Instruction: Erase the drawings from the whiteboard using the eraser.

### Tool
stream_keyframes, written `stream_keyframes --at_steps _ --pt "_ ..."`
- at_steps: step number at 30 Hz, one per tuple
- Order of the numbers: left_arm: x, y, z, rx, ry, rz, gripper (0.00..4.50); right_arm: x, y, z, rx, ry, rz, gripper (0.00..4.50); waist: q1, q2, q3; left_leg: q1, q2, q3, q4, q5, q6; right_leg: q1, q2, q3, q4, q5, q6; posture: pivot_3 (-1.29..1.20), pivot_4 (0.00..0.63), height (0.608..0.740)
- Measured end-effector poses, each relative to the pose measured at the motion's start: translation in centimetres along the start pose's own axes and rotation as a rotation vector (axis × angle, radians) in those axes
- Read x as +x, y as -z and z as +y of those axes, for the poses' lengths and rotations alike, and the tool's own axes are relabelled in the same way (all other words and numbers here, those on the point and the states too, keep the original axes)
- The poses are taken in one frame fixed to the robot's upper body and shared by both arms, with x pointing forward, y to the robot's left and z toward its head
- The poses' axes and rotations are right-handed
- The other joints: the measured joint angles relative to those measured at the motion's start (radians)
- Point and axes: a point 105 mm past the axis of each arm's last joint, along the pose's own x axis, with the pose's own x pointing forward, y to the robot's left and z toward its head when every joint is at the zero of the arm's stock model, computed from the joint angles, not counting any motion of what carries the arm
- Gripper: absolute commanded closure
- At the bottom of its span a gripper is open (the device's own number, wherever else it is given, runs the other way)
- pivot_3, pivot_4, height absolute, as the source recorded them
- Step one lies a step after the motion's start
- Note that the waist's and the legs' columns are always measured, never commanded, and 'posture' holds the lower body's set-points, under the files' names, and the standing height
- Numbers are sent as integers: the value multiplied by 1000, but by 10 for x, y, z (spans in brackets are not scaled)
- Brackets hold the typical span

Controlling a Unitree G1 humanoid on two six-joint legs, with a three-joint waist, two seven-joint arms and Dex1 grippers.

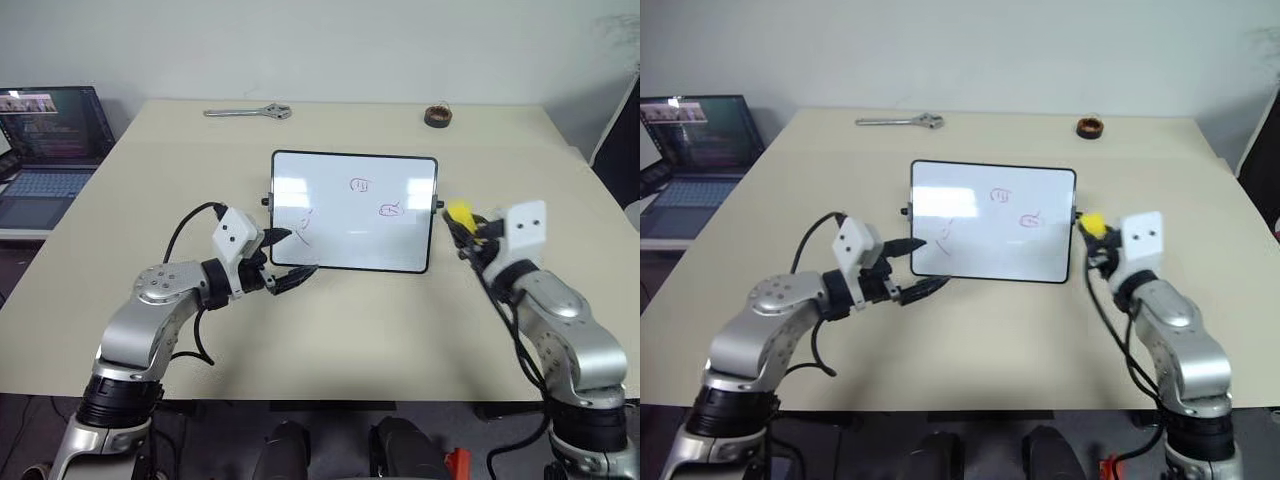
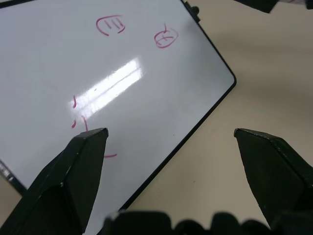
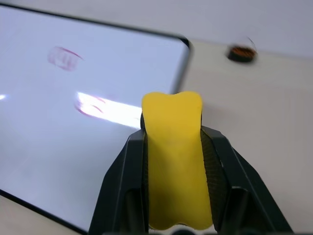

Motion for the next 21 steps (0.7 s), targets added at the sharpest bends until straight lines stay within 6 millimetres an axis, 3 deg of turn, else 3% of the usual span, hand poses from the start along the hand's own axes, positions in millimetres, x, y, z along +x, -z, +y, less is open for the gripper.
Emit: stream_keyframes --at_steps 3,8,13,18,21 --pt "1 -3 1 8 -2 -5 0 16 0 9 -70 -31 -23 3389 0 0 0 -1 0 0 0 0 0 0 0 0 -1 0 0 0 150 740" --pt "8 -8 -3 11 31 -16 0 44 34 11 -158 -17 27 3389 2 0 0 -2 0 1 0 0 0 -1 -1 0 -1 0 0 0 150 740" --pt "8 -8 -4 8 32 -13 0 47 39 12 -203 -33 5 3389 2 0 0 -1 1 0 0 0 0 -1 -2 0 -1 0 0 0 150 740" --pt "8 -8 -4 9 36 -12 0 45 48 36 -297 -184 25 3389 -1 0 0 0 1 0 0 0 0 0 -2 0 0 0 0 0 150 740" --pt "8 -7 -5 1 37 -4 0 40 54 43 -439 -260 37 3389 0 0 0 0 1 0 1 0 0 0 -1 0 0 0 0 0 150 740"
